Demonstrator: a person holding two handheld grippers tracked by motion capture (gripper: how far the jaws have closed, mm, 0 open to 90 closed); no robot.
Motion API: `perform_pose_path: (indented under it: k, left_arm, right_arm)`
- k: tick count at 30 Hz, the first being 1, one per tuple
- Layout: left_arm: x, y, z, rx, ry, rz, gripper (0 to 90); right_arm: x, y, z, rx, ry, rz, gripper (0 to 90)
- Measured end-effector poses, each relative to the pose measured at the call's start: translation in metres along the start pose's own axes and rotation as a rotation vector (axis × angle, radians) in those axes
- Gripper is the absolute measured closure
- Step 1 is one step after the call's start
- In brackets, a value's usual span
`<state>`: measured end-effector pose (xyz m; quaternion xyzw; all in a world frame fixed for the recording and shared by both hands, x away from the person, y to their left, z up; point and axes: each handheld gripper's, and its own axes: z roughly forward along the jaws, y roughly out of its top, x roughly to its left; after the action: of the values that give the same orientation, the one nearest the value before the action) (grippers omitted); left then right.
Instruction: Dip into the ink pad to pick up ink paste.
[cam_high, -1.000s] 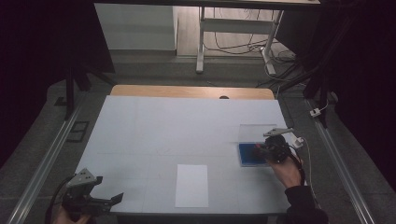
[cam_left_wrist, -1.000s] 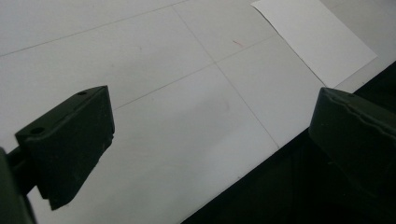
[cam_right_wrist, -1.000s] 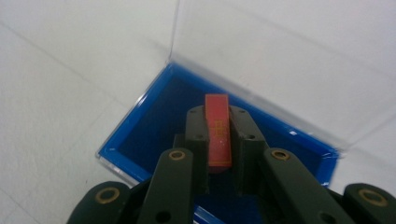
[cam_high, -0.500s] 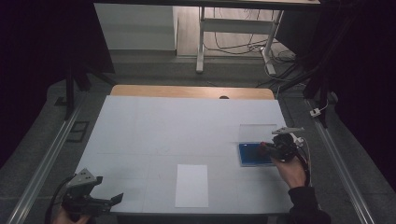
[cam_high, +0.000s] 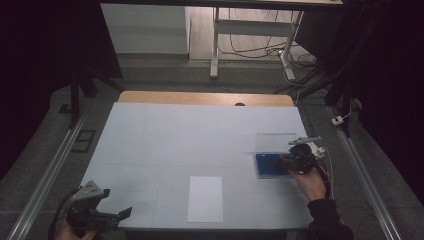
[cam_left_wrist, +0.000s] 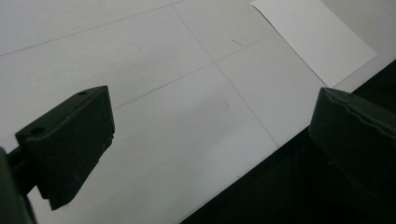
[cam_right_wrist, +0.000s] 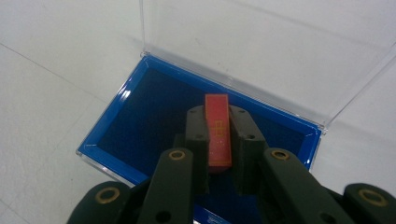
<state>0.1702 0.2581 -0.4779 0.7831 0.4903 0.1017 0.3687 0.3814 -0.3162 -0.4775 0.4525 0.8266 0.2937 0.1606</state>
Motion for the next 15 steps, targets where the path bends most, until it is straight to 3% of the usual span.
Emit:
perform_pose_path:
  k: [10, 13, 15]
  left_arm:
    - [-0.0002, 0.0000, 0.0003, 0.003, 0.001, 0.004, 0.7]
    - [-0.0003, 0.0002, 0.0005, 0.005, 0.001, 0.005, 0.7]
    - [-0.0004, 0.0003, 0.0007, 0.006, 0.001, 0.005, 0.7]
  right_arm:
    - [-0.0019, -0.0008, 0.0019, 0.010, 0.012, 0.059, 80.5]
    - [0.0003, -0.0004, 0.0026, 0.013, -0.001, 0.044, 80.6]
    - [0.0046, 0.0006, 0.0036, 0.015, -0.029, 0.007, 80.6]
